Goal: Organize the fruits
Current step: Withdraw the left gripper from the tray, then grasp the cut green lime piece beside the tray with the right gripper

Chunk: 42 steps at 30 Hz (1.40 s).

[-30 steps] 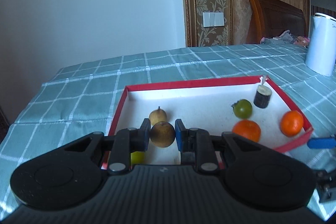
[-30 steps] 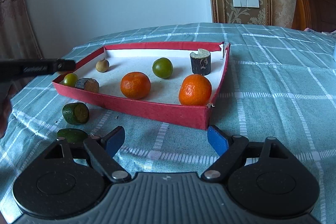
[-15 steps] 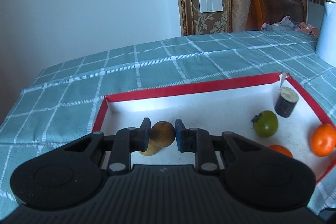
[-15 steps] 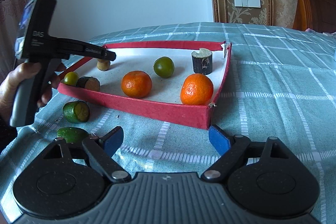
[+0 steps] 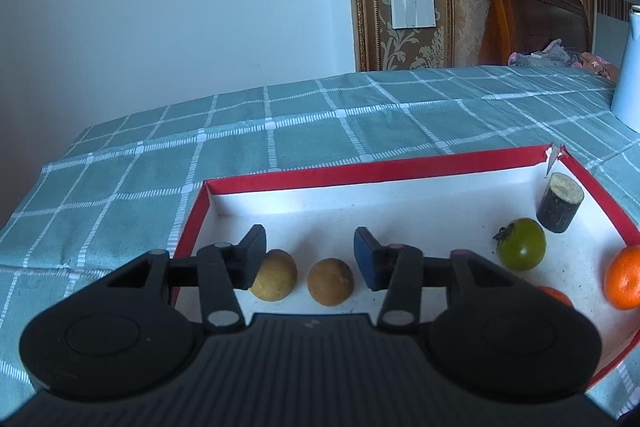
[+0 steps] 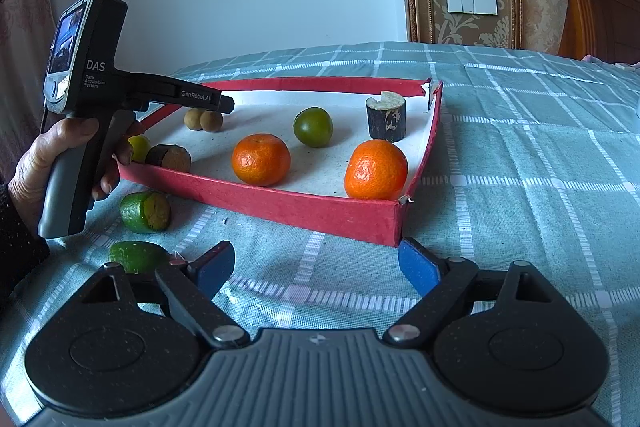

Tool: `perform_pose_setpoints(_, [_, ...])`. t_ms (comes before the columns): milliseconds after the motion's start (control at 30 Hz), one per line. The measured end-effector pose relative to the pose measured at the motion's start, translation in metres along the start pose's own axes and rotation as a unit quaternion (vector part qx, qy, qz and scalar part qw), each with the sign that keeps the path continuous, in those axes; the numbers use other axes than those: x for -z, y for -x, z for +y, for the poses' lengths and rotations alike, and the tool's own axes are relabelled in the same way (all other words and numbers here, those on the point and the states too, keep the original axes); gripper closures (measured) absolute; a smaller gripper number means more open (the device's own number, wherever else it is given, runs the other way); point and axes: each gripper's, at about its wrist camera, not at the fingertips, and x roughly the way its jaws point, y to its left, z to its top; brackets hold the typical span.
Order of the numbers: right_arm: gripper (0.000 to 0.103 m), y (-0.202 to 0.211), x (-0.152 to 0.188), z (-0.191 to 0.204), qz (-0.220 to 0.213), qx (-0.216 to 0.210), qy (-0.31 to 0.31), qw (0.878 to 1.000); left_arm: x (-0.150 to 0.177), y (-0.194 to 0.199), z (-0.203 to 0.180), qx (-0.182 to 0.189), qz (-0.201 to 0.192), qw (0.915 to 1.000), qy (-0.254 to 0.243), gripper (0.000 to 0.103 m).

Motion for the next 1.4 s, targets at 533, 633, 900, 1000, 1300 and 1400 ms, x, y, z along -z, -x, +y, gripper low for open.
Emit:
perform_pose_setpoints(533, [0.013,0.0,0.0,0.0,0.0,0.0,0.0,1.0,0.011,0.034,0.014,-0.006,-0.013,0.9996,0.026,0.056])
perform_pose_setpoints(633, [0.013,0.0,0.0,0.0,0.0,0.0,0.0,1.0,0.013,0.055,0.02,-0.006,-0.024,0.999,0.037,0.041])
perform_pose_setpoints(900, [0.012,-0.001,0.0,0.002,0.002,0.002,0.003,1.0,0.034,0.11,0.023,-0.017,-0.042,0.9987,0.023,0.026])
perform_pose_setpoints(1000, [0.012,-0.001,0.0,0.002,0.002,0.002,0.003,1.0,0.045,0.124,0.024,-0.021,-0.037,0.9986,0.032,0.023])
perform_pose_setpoints(1300, [0.012,-0.002,0.0,0.003,0.002,0.003,0.005,1.0,0.083,0.146,0.037,-0.026,-0.012,0.9966,0.078,0.015])
perform_pose_setpoints(1400, [0.012,-0.002,-0.001,0.004,0.004,0.005,0.008,1.0,0.091,0.143,0.04,-0.035,0.001,0.9964,0.077,0.014])
